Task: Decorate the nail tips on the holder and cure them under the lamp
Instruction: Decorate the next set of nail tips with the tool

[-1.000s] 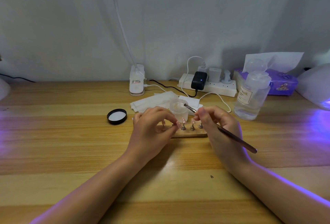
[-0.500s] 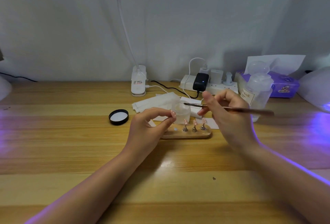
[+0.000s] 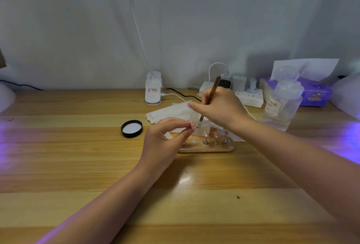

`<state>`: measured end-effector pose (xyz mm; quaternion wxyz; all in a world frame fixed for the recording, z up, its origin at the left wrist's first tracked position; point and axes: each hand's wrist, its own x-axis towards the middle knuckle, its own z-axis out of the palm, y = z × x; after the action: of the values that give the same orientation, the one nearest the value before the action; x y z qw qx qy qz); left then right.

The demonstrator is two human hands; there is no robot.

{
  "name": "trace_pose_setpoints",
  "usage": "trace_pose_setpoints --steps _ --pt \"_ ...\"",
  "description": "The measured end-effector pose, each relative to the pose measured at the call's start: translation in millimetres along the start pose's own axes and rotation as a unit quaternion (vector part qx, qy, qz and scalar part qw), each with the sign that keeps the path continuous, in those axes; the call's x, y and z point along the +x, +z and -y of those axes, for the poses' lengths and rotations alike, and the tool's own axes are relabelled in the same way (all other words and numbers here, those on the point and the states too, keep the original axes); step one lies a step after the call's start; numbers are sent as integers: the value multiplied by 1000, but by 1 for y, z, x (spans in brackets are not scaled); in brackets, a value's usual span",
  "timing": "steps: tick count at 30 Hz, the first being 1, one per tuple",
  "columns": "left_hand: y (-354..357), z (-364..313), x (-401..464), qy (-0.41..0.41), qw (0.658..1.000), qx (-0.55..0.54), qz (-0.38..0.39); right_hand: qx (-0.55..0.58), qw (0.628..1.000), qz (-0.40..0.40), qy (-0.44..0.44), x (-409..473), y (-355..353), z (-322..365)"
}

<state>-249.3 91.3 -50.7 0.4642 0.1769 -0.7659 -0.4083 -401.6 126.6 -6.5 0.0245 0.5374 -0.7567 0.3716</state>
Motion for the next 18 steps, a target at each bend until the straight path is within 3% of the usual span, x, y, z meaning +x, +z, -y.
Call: trace_pose_setpoints --steps 4,18 --pt "0 -1 0 -4 1000 3 3 40 999 16 22 4 0 2" --pt "-1 0 0 -22 1000 -3 15 226 958 -80 159 7 -25 -23"
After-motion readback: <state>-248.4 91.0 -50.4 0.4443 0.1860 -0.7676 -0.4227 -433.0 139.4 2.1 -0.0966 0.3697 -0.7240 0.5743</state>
